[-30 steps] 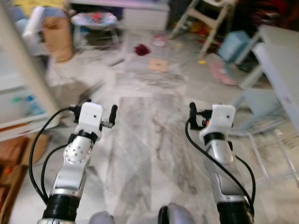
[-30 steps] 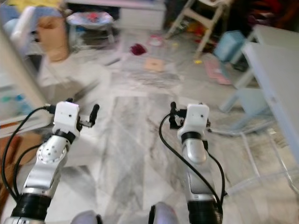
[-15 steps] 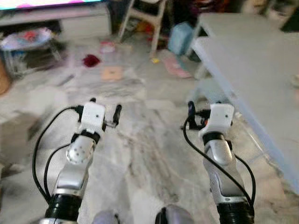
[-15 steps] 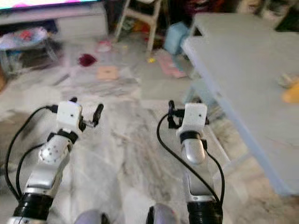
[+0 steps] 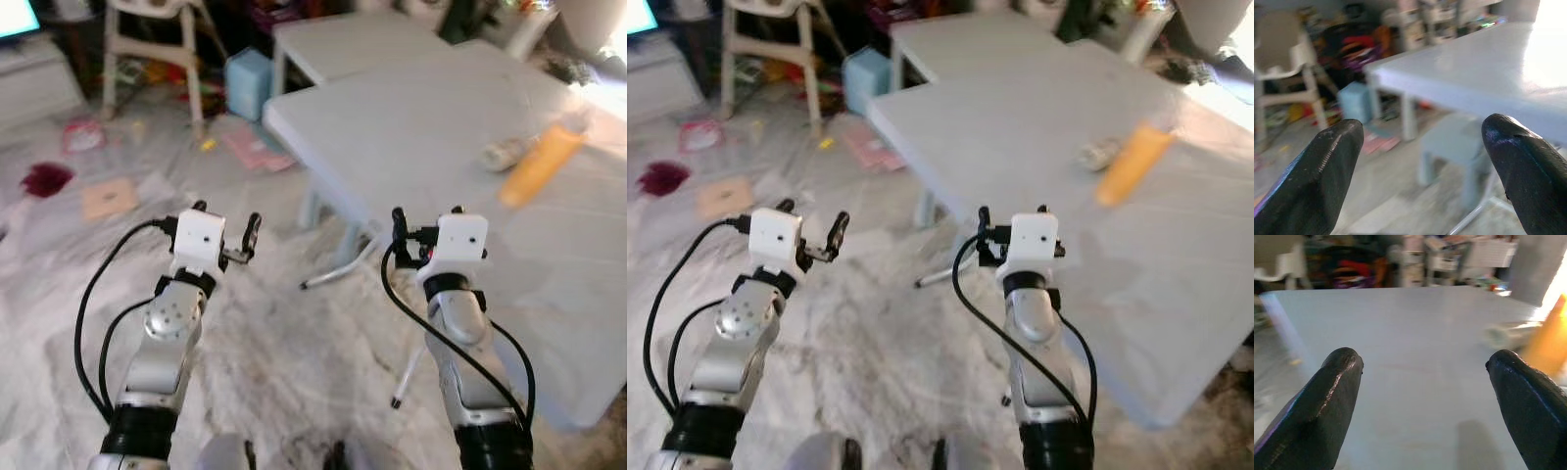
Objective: Restocking fridge
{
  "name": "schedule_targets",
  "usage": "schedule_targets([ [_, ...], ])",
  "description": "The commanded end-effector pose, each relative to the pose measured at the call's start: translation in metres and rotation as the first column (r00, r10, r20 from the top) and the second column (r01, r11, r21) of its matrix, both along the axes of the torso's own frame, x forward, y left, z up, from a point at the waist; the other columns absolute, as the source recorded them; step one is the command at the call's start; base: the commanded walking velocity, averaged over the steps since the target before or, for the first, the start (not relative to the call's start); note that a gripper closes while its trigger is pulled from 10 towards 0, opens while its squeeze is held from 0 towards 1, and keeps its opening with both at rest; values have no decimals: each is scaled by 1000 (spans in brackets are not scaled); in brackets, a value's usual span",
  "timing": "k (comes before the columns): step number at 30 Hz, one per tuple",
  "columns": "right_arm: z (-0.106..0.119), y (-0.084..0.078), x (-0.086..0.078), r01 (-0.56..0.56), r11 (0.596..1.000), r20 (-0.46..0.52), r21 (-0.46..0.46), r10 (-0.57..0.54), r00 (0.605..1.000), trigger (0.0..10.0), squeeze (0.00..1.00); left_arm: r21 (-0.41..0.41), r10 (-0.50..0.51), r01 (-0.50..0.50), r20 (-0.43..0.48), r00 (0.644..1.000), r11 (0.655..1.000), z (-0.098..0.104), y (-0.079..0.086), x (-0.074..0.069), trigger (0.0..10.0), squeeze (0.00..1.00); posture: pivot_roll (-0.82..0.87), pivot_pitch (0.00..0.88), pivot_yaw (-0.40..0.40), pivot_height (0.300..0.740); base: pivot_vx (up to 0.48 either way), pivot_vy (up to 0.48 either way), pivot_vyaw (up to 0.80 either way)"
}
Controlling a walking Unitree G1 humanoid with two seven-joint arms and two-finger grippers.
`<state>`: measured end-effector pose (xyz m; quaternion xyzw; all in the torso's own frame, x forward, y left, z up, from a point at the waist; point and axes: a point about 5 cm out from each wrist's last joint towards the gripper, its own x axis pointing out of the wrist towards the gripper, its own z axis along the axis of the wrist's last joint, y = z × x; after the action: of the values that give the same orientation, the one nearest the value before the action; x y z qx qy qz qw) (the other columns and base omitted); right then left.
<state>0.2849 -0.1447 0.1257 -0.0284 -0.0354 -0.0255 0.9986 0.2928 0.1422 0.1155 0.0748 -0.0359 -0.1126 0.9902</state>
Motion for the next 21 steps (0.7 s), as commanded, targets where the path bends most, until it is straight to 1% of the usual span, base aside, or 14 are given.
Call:
schedule_targets([
  [1, 2, -8, 0, 21, 1000, 10, -15, -21, 1000, 10000, 0, -12, -32, 32, 6, 999, 999, 2, -9, 0, 10000, 0, -3, 79, -70, 740, 431, 0, -694],
  [4, 2, -8, 0, 21, 1000, 12, -15, -20, 1000, 10000, 0, -13, -33, 33, 5, 999, 999, 2, -10, 1, 10000, 0, -3, 79, -70, 740, 430, 0, -679],
  [6, 2, -8, 0, 20, 1000, 15, -14, -20, 1000, 10000, 0, -16, -27, 27, 5, 1000, 1000, 2, -9, 1, 10000, 0, -5, 79, -69, 740, 390, 281, -606],
  [9, 3, -7, 0, 13, 1000, 24, -24, -13, 1000, 10000, 0, 1, -15, 15, 27, 1000, 1000, 4, -9, 1, 10000, 0, -6, 82, -69, 740, 324, 333, 0],
  [11, 4, -7, 0, 12, 1000, 25, -22, -12, 1000, 10000, 0, 18, -6, 5, 44, 999, 1000, 6, -8, 1, 10000, 0, -6, 82, -69, 740, 0, 0, 0],
  [16, 6, -6, 2, 13, 1000, 33, -25, -12, 999, 10000, 0, 8, -8, 8, 42, 999, 1000, 6, -8, 1, 10000, 0, -3, 86, -69, 740, 0, 0, 0],
  [21, 10, -8, 5, 43, 998, 59, -54, -40, 997, 10000, 0, 10, -15, 14, 45, 999, 1000, 6, -10, 0, 10000, 0, 1, 92, -66, 740, 0, 0, 0],
])
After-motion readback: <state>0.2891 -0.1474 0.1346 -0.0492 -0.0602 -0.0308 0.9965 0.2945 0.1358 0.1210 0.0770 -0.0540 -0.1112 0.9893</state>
